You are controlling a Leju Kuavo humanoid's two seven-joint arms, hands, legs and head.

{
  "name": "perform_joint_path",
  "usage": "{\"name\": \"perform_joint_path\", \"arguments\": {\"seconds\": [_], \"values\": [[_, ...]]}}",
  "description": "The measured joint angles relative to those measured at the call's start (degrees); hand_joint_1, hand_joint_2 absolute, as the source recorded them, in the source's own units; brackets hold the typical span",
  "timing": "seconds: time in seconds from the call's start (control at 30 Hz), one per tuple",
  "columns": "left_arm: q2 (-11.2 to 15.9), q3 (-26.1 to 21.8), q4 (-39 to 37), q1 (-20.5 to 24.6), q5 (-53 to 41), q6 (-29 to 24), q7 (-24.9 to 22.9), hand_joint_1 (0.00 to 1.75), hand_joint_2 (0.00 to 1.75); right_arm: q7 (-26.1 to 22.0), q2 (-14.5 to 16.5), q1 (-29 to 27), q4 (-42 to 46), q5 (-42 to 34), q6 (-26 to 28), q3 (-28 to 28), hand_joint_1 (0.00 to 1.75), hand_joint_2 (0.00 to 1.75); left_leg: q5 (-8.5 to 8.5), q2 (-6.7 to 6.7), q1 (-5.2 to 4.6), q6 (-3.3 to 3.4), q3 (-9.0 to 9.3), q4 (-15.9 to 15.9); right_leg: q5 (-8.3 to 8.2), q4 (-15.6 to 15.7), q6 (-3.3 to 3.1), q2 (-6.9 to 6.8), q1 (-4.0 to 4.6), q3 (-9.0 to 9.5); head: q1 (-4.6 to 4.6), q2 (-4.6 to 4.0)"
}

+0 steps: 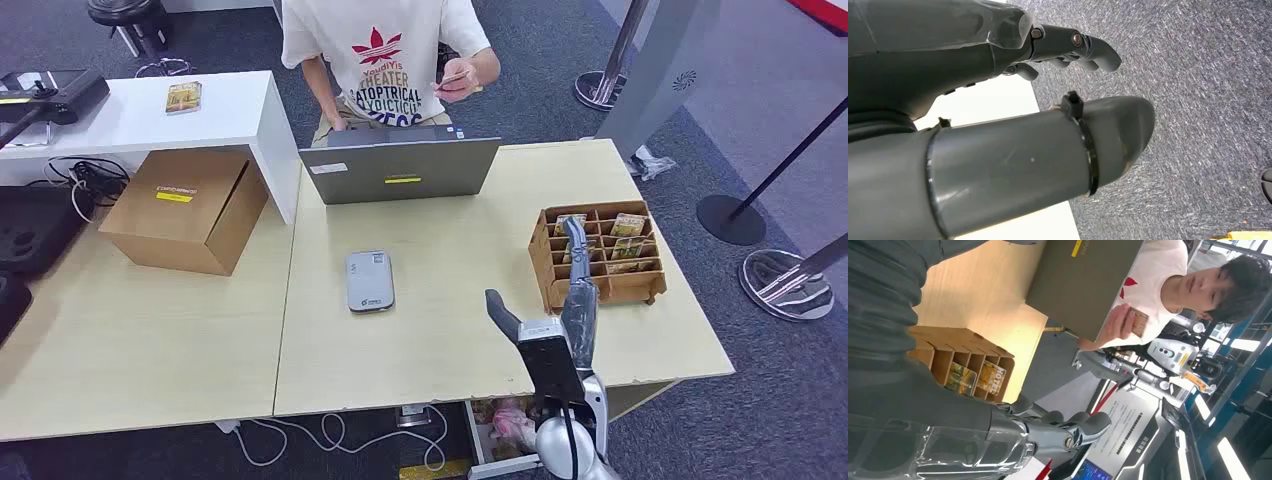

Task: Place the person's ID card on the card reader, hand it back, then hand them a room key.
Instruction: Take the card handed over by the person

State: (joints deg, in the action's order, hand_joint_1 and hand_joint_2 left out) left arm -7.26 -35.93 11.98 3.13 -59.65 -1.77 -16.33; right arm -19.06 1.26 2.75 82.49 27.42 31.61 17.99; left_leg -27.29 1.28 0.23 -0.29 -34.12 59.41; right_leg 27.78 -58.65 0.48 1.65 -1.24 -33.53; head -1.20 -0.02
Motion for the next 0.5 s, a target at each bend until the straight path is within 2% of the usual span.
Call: {"name": "perform_joint_path", "arguments": {"seconds": [0.37,0.5], "values": [[-0.62,-1.25,0.0,-0.01,0.98,-1.09,-0.99,0.0,0.0,0.2,0.99,2.29,-1.39,4.26,-0.93,0.96,0.0,1.75,0.0,0.0,0.0,0.0,0.0,0.0,0.0,0.0,0.0,0.0,0.0,0.0,0.02,0.0],[-0.87,-1.76,0.0,-0.01,0.83,-1.32,-1.11,0.0,0.0,-0.68,1.16,4.35,-3.24,5.88,0.8,1.92,0.0,1.75,0.01,0.0,0.0,0.0,0.0,0.0,-0.01,0.0,0.0,0.0,0.0,0.0,0.01,0.0]]}}
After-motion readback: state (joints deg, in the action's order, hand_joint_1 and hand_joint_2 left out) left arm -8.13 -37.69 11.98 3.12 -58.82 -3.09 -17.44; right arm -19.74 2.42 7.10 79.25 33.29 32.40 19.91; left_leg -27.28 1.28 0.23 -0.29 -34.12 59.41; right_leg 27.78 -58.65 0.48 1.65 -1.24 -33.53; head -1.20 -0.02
